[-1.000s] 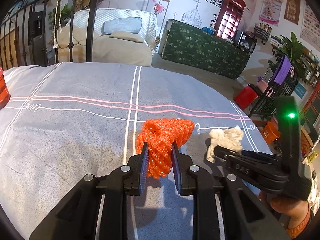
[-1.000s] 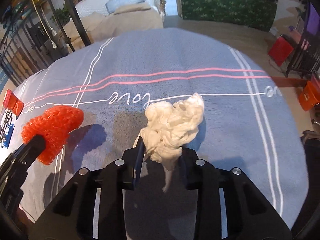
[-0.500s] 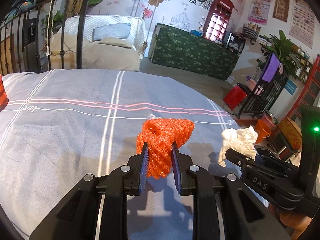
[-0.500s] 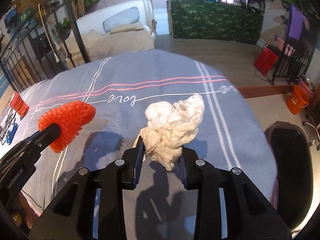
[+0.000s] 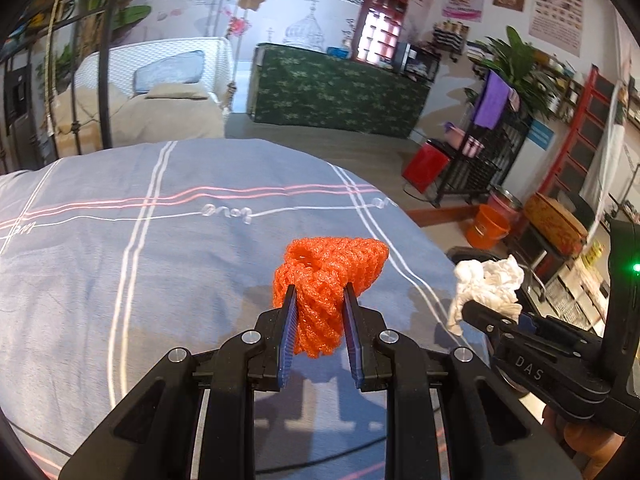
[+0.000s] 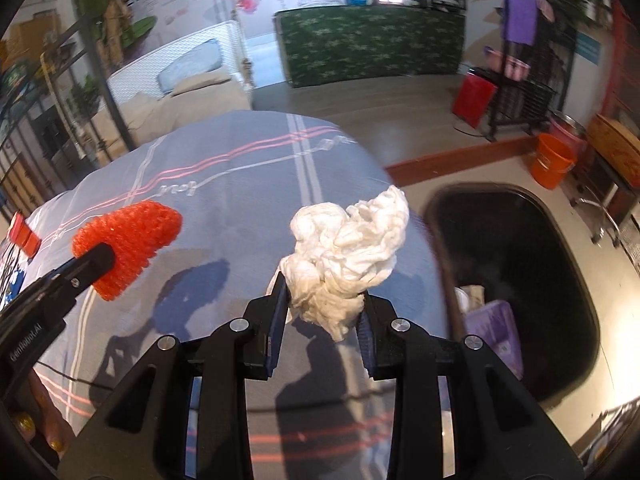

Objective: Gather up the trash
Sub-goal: 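Carry the white tissue over the bin and open the right gripper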

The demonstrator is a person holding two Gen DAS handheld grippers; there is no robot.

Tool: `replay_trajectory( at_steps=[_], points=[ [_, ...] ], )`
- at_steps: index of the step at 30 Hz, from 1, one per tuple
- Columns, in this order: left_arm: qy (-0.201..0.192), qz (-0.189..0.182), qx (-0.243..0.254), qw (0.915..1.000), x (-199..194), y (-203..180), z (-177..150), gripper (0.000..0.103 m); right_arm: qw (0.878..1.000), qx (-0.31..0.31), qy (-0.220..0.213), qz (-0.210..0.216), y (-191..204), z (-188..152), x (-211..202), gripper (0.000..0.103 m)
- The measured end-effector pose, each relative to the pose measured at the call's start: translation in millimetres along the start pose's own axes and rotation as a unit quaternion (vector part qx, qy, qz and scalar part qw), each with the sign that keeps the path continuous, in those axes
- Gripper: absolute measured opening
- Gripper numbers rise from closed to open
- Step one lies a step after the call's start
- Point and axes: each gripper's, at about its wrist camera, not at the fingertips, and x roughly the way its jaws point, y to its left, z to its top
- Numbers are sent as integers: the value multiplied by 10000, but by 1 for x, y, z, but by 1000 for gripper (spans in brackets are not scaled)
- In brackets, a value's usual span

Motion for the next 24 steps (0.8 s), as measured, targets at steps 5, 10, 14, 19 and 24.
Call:
replay_trajectory(
  at_steps=[5, 10, 14, 19, 24],
  points=[
    [62, -138, 191, 9997, 3, -16, -1, 22, 9992, 332, -63, -223, -39, -13, -9, 32],
    [98, -302, 396, 9987, 7, -34, -4, 22, 9970, 582, -168, -474, -71, -17, -16, 32],
    [140, -457, 520, 9975, 10, -47, -6, 22, 9940, 826, -188, -694, -99, -21, -16, 32],
    [172, -644, 712, 9952, 14, -64, -6, 22, 9902, 1041, -138, -920, -126, -25, -12, 32],
    [182, -831, 892, 9924, 20, -81, -9, 22, 9867, 1148, -21, -1146, -149, -28, 1, 32]
  ],
)
